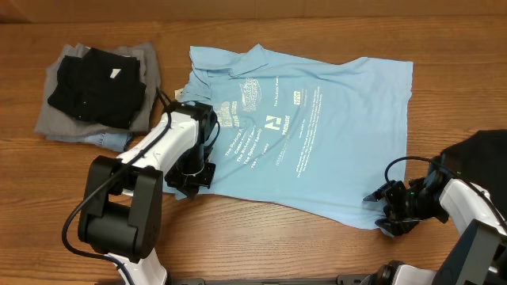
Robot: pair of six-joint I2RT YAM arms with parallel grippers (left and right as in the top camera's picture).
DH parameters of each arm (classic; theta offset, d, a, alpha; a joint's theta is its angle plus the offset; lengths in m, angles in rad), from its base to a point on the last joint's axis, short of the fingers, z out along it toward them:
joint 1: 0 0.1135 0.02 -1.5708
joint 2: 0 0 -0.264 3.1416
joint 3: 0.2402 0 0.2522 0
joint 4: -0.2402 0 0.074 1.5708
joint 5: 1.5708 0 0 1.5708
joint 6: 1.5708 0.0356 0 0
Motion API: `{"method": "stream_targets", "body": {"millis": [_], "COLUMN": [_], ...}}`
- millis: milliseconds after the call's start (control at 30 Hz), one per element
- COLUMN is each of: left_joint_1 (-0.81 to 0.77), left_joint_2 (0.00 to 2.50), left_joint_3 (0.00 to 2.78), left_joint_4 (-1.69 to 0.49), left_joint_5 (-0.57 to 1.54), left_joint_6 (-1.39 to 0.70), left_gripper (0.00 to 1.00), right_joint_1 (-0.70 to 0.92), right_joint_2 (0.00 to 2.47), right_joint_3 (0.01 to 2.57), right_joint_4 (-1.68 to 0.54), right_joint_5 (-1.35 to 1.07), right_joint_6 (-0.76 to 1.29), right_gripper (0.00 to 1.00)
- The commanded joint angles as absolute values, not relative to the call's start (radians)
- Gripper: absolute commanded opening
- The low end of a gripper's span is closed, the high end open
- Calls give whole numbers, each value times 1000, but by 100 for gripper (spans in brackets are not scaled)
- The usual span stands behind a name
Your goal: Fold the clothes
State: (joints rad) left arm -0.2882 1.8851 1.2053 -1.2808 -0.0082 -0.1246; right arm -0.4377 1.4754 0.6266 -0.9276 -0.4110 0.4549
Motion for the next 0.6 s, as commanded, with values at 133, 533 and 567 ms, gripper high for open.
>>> {"method": "stream_targets", "body": {"millis": [133, 533, 567], "left_joint_1": [-287, -273, -275], "left_joint_2": [1844, 1843, 1843], "left_joint_3": [1246, 1253, 1254], "left_joint_4": [-1357, -918, -997], "left_joint_5": [185, -2, 34], "left_joint_6": [-21, -22, -21], "left_gripper": [4, 44, 45], "right_joint_1": [-440, -440, -440], "right_joint_2": [1497, 1497, 1497], "right_joint_3": [619, 619, 619], "right_joint_4": [-919, -925, -926], "right_joint_5": [-315, -315, -315], "right_joint_6": [437, 434, 412], "right_gripper": [67, 71, 71]}}
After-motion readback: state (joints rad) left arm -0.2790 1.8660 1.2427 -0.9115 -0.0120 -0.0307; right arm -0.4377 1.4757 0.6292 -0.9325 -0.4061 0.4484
